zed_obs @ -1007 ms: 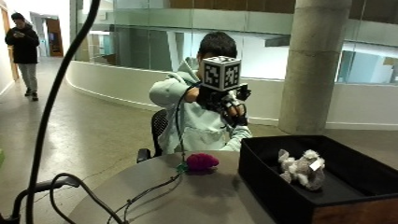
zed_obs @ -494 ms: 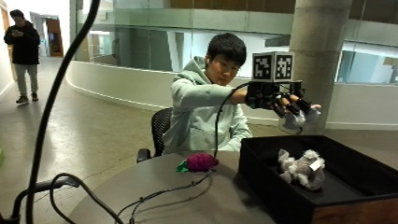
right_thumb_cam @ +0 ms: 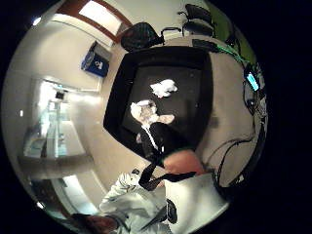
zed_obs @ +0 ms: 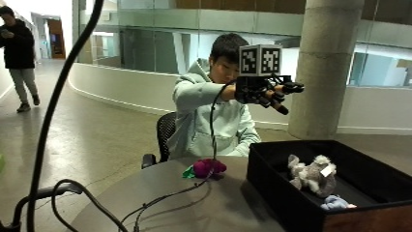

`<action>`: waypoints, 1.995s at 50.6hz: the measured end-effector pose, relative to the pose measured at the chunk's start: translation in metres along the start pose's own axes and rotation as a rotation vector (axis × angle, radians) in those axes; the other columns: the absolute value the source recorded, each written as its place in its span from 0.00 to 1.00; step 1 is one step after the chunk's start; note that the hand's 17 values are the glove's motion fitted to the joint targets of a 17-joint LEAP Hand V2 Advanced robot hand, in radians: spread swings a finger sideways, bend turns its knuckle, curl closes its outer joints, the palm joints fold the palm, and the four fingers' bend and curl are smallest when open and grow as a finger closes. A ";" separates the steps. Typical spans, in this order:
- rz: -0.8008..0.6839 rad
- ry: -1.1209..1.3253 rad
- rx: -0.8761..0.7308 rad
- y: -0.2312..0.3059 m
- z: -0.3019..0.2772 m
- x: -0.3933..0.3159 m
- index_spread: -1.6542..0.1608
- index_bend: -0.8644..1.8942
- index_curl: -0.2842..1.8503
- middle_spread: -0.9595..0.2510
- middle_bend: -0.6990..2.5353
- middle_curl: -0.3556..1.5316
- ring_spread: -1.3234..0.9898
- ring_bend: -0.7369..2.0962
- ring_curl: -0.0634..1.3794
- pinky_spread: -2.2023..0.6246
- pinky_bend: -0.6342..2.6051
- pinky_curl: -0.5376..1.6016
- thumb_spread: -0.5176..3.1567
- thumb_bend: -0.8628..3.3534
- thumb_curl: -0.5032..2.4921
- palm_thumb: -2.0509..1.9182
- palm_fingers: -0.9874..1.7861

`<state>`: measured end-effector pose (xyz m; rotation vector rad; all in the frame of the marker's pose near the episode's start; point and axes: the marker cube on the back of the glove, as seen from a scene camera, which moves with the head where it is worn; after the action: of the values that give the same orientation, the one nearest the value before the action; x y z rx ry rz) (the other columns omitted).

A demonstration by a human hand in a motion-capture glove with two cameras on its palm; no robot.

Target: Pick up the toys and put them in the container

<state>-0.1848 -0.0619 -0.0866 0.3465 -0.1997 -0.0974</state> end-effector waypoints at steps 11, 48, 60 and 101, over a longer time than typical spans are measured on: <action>-0.030 -0.021 -0.066 0.059 -0.003 0.046 0.80 0.33 0.23 0.82 0.24 0.29 0.56 0.33 0.23 0.78 0.46 0.43 0.48 0.20 0.29 0.54 0.23; -0.107 -0.013 -0.355 0.248 0.241 0.081 0.78 0.34 0.19 0.79 0.27 0.30 0.55 0.42 0.31 0.76 0.50 0.44 0.50 0.20 0.27 0.53 0.37; -0.182 -0.013 -0.222 0.236 0.240 0.079 0.79 0.35 0.16 0.69 0.39 0.38 0.46 0.61 0.39 0.68 0.52 0.43 0.51 0.23 0.29 0.58 0.63; -0.341 -0.011 -0.001 0.115 0.059 0.014 0.78 0.64 0.32 0.61 0.57 0.58 0.43 0.74 0.51 0.64 0.55 0.50 0.31 0.23 0.43 0.68 0.76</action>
<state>-0.1767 0.0243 0.0095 0.3768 -0.1495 -0.4357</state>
